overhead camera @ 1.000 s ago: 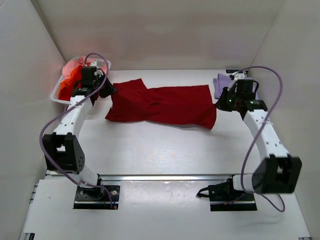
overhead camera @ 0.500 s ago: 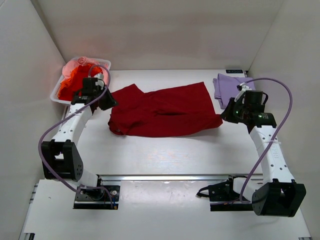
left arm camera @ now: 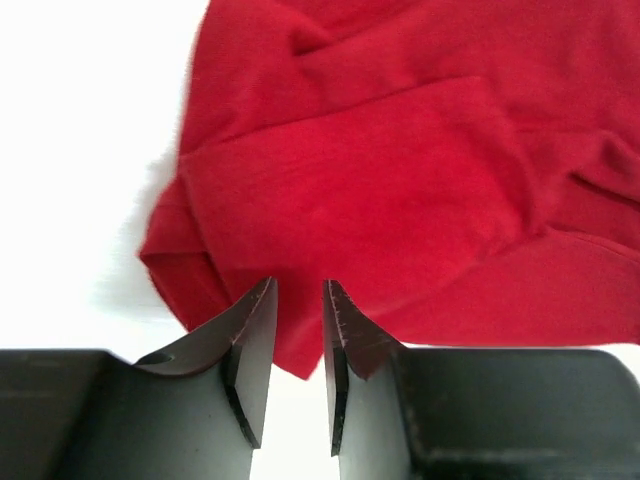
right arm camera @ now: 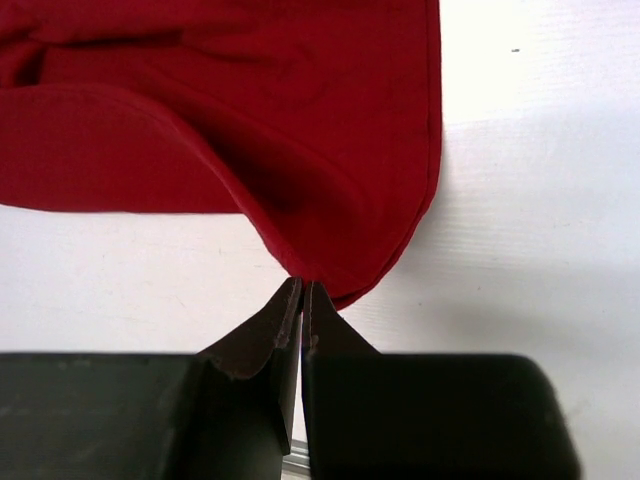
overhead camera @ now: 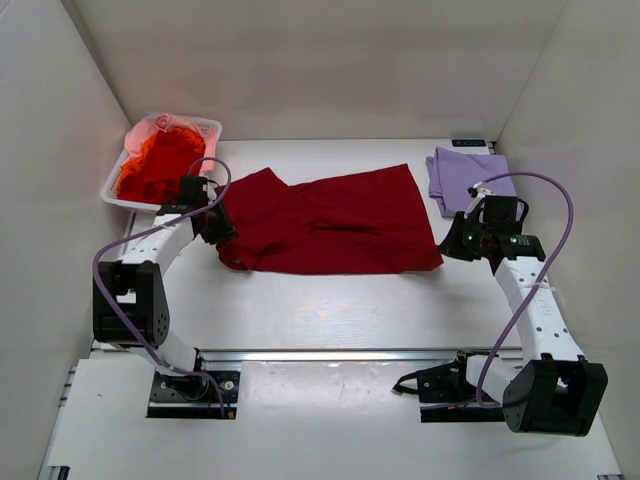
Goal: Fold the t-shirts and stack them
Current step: Flatten out the tshirt
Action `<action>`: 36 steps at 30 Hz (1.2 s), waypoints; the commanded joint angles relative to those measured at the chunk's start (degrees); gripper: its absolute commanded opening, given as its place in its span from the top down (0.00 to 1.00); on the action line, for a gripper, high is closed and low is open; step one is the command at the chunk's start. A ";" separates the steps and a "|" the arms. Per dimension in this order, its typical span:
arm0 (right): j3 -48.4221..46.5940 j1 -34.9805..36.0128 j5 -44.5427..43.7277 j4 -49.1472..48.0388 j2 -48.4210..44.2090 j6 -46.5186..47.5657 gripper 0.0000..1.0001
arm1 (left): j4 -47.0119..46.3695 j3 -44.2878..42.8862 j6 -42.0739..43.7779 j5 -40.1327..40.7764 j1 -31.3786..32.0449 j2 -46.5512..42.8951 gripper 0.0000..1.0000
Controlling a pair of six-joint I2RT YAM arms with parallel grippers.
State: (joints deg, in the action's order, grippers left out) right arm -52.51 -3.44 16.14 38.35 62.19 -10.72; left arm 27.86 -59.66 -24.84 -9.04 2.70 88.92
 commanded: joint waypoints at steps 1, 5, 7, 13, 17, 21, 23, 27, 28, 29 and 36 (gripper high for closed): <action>0.30 0.10 1.00 -3.28 -0.59 0.09 1.00 | -0.88 -0.37 0.67 4.28 -0.59 1.07 0.64; 0.74 0.37 1.35 -3.98 -0.15 0.00 1.00 | -1.84 0.68 0.76 5.78 -1.47 0.64 0.58; 0.75 0.45 1.17 -4.33 0.29 0.00 1.00 | -2.54 0.68 1.02 6.40 -1.65 0.81 0.56; 1.18 0.98 1.44 -5.04 1.53 -0.27 1.00 | -2.72 -0.19 1.73 6.66 -2.44 3.45 0.53; 0.92 0.98 1.52 -5.21 2.31 -0.70 1.00 | -3.95 -0.02 1.20 6.67 -2.26 4.32 0.54; 1.27 0.90 1.70 -5.30 2.14 -0.26 1.00 | -5.00 -0.81 1.02 5.44 -2.43 5.20 0.57; 1.36 0.81 1.70 -5.65 2.41 -0.18 1.00 | -4.57 -1.42 0.58 5.61 -1.65 5.20 0.58; 2.14 0.98 1.88 -5.65 2.93 -0.61 1.00 | -4.48 -1.43 0.32 4.56 -1.56 4.59 0.58; 1.63 1.16 1.96 -6.17 2.76 -0.70 1.00 | -4.39 -1.60 0.23 4.64 -1.38 4.59 0.58; 1.80 1.07 1.96 -5.57 2.84 -0.53 0.99 | -4.13 -1.51 0.23 4.30 -1.29 4.16 0.58; 2.32 1.25 2.05 -6.62 3.37 -0.79 1.00 | -5.36 -1.77 -0.73 3.07 -1.03 3.89 0.58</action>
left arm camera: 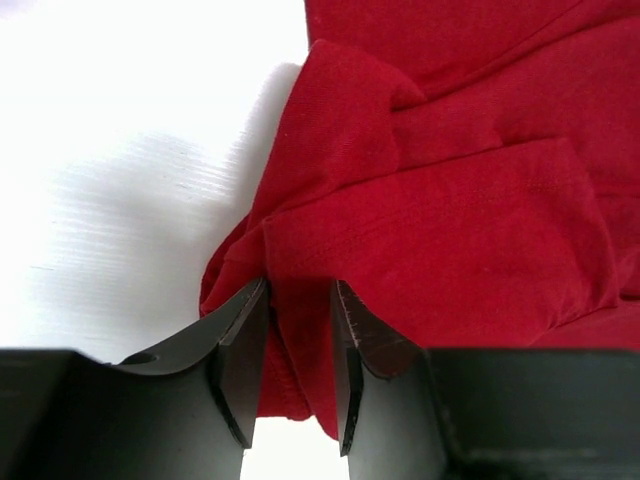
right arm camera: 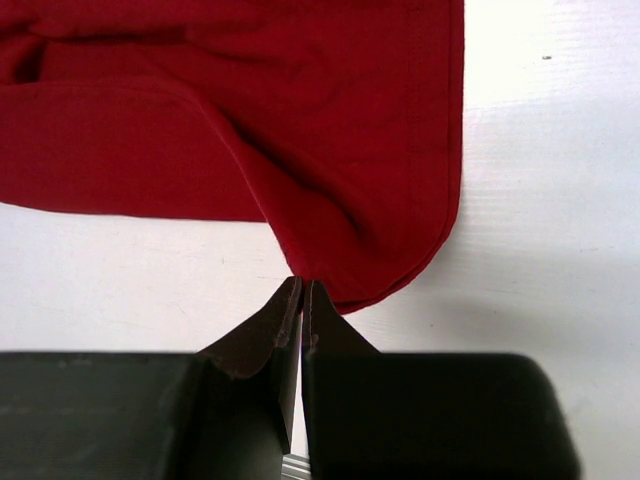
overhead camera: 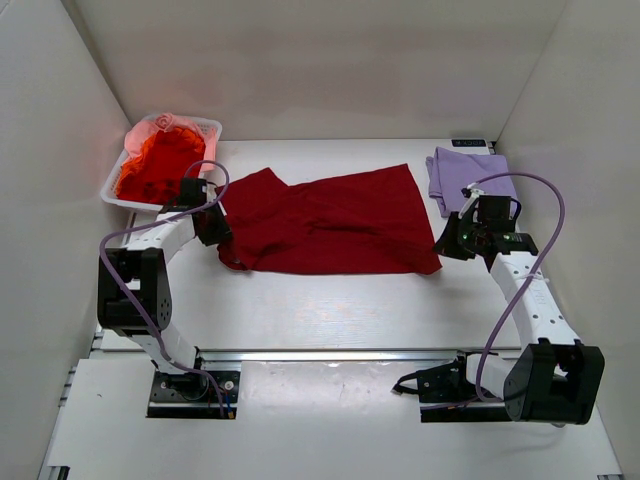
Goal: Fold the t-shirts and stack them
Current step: Flatten out the tshirt
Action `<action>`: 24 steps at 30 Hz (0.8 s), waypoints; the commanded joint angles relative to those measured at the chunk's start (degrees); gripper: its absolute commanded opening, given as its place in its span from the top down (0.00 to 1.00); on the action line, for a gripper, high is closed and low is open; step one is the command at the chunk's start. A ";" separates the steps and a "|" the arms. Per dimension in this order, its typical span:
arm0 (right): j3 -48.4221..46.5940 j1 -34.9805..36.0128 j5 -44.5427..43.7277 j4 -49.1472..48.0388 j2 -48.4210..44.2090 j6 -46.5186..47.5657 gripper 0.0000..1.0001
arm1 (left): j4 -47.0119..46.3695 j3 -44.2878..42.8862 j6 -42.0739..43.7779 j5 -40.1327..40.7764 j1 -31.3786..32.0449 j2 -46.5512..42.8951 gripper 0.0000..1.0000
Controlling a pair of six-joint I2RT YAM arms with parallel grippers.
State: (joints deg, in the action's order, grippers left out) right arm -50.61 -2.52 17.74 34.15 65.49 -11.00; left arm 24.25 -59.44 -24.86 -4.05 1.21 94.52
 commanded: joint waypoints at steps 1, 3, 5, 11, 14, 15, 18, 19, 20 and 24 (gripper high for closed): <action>0.34 0.41 0.63 -2.60 -0.19 -0.33 1.00 | -2.10 -2.00 -0.80 -1.75 0.63 -1.53 0.60; 0.60 0.68 0.37 -2.42 -0.37 -0.33 1.00 | -2.28 -1.99 -1.24 -2.53 0.81 -1.53 0.68; 0.51 0.68 0.72 -2.25 -0.36 -0.33 1.00 | -3.51 -1.56 -1.59 -3.50 1.07 -2.67 0.78; -0.63 0.68 0.55 -2.07 -0.98 -0.16 1.00 | -5.88 -2.70 -4.31 -3.94 2.74 -9.69 1.00; -1.85 1.03 0.29 -1.11 -1.16 -0.77 1.00 | -4.39 -5.33 -5.11 -5.61 2.75 -12.16 0.98; -1.86 1.29 0.19 -0.93 -1.33 -0.34 1.00 | -3.43 -6.73 -5.11 -6.14 2.92 -12.51 0.91; -1.69 2.00 0.37 -0.84 -2.38 -1.47 1.00 | -1.40 -7.97 -5.11 -7.81 2.30 -12.96 0.74; -1.86 2.08 0.37 -0.67 -2.65 -1.04 1.00 | -1.05 -7.89 -5.11 -7.90 2.39 -13.22 0.88; -1.60 2.17 0.28 -0.67 -2.74 -1.21 1.00 | -0.44 -7.54 -4.76 -7.81 2.13 -13.40 1.00; -0.73 2.00 0.63 -0.14 -5.11 -1.57 1.00 | -0.43 -6.04 -3.97 -6.94 2.13 -14.54 1.00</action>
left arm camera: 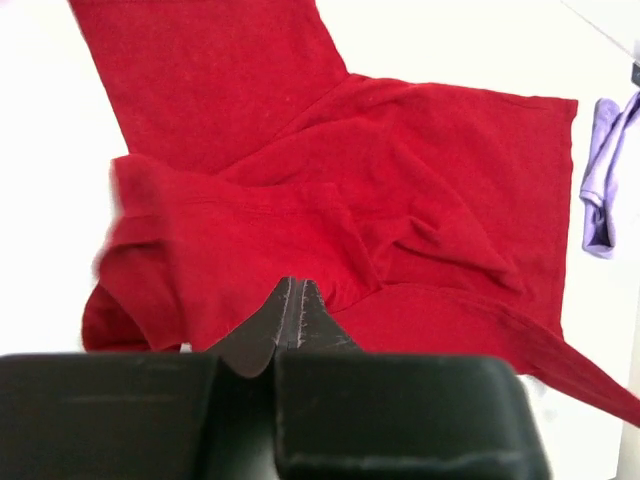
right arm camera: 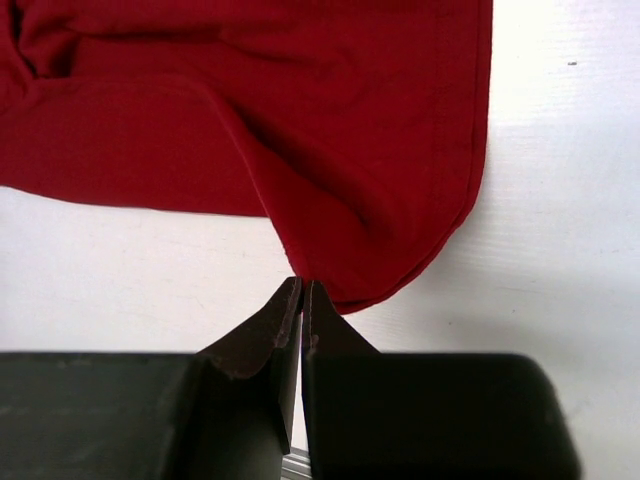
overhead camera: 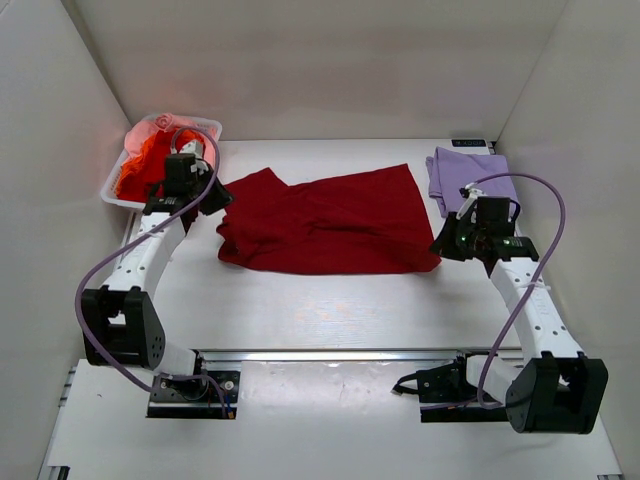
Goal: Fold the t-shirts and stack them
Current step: Flatten out the tshirt
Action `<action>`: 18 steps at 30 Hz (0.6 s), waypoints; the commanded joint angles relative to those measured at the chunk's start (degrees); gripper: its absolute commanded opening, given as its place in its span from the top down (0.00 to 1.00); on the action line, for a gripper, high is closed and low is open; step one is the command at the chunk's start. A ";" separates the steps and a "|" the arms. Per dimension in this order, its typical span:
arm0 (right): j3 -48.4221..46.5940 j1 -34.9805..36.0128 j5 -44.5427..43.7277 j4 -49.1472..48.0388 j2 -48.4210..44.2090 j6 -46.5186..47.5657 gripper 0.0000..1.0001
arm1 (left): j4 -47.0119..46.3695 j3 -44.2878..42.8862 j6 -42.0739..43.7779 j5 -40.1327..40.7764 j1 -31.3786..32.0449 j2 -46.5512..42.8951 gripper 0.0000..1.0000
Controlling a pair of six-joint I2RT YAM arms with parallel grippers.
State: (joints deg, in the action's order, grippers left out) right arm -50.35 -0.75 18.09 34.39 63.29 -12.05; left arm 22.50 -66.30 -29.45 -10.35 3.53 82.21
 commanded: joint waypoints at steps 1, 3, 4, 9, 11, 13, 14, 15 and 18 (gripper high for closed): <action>-1.15 0.05 0.46 -0.29 -2.91 -1.04 0.99 | 0.88 1.69 0.62 -0.46 -0.28 -1.97 0.95; -1.07 -0.21 0.72 0.32 -3.61 -0.52 1.00 | 0.18 2.93 0.97 -0.64 -0.28 -2.15 0.89; -0.63 -0.13 0.55 0.15 -3.78 -1.04 1.00 | -0.43 3.63 0.89 -0.03 -0.45 -1.80 0.82; -0.10 0.22 0.37 -0.20 -4.05 -0.52 1.00 | -0.71 4.08 2.29 2.52 -1.59 2.50 0.52; 0.25 -0.47 0.98 -0.11 -3.96 -0.17 1.00 | -0.18 3.56 2.91 2.88 -2.13 4.53 0.53; 0.86 -1.00 1.16 -0.46 -3.18 0.01 1.00 | 0.35 3.37 3.43 3.41 -2.12 6.55 0.56; 0.34 -1.18 1.07 -0.29 -3.26 -0.42 1.00 | -0.09 3.55 3.44 3.41 -2.12 6.64 0.57; 0.51 -1.44 1.51 -0.73 -2.91 0.10 1.00 | 0.08 3.81 3.78 3.23 -2.21 7.51 0.57; 0.43 -1.10 1.60 -1.08 -2.38 0.10 1.00 | 0.00 5.12 3.70 3.93 -1.69 8.31 0.61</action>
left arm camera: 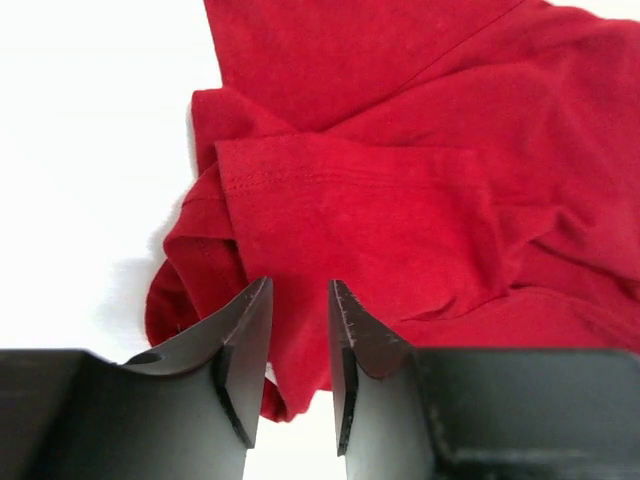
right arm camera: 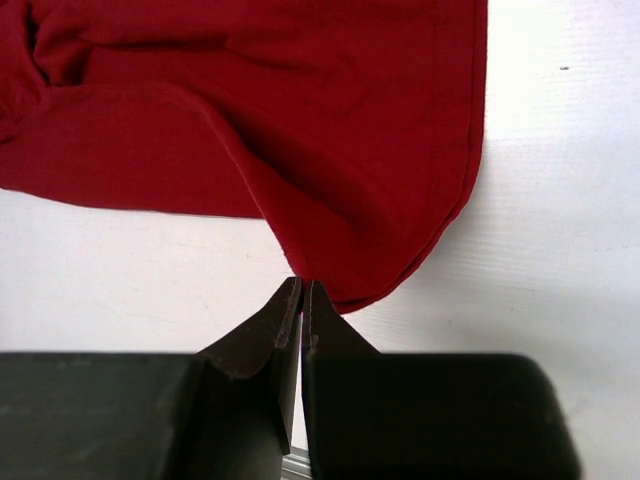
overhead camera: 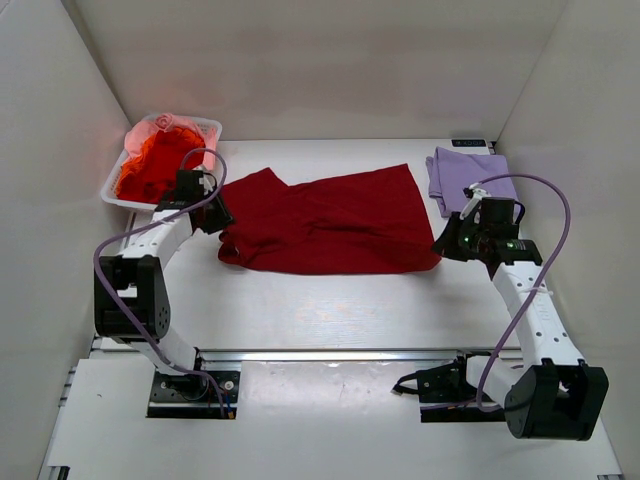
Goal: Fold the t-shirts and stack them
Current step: Flatten out the tshirt
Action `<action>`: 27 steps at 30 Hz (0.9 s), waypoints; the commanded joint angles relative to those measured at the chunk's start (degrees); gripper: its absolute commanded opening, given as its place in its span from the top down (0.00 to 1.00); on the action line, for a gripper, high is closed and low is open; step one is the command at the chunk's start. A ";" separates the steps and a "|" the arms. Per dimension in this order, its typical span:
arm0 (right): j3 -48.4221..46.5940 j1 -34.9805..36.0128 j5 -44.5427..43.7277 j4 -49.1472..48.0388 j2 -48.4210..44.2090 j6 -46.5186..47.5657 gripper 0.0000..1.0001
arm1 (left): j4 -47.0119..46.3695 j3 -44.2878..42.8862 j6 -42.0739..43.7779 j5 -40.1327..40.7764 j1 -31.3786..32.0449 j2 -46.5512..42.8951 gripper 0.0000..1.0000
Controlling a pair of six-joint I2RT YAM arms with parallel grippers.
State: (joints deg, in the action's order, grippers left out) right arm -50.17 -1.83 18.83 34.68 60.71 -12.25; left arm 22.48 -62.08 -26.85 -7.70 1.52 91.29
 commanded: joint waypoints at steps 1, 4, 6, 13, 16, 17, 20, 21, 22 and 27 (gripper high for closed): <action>0.25 -0.02 0.51 -1.54 0.64 0.30 0.99 | 0.02 1.26 1.01 1.46 -0.02 -0.67 0.60; 0.60 0.24 0.86 -2.24 1.60 0.12 1.00 | -0.77 2.58 1.01 1.82 0.24 -0.85 0.60; 0.95 0.16 0.86 -1.98 1.26 0.30 1.00 | -0.86 2.76 1.10 1.64 -0.20 -0.32 0.59; 1.83 0.16 1.30 -2.86 2.05 0.21 1.00 | 0.11 2.23 1.36 2.87 0.33 1.53 0.57; 2.01 0.07 1.38 -3.39 2.40 0.21 1.00 | -0.77 2.58 1.01 2.78 0.76 1.88 0.59; 1.83 -0.11 1.47 -3.47 2.48 0.21 1.00 | -0.77 2.67 0.92 2.87 0.85 1.97 0.59; 2.18 -0.28 1.38 -3.74 2.58 0.38 1.00 | -1.20 2.23 0.66 1.91 0.85 2.84 0.66; 1.92 -0.20 1.56 -3.39 2.75 0.39 1.00 | -1.12 2.32 0.49 1.99 0.94 2.58 0.68; 2.27 -0.28 1.47 -3.82 2.58 0.39 1.00 | -1.38 2.49 0.48 2.34 1.03 2.41 0.71; 2.27 -0.11 1.39 -4.09 3.45 0.21 1.00 | -1.04 1.44 0.31 2.52 0.86 1.35 0.88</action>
State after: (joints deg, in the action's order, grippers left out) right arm -47.99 -1.93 19.62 32.93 63.70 -12.23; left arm 22.11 -59.61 -26.39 -5.32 2.33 94.52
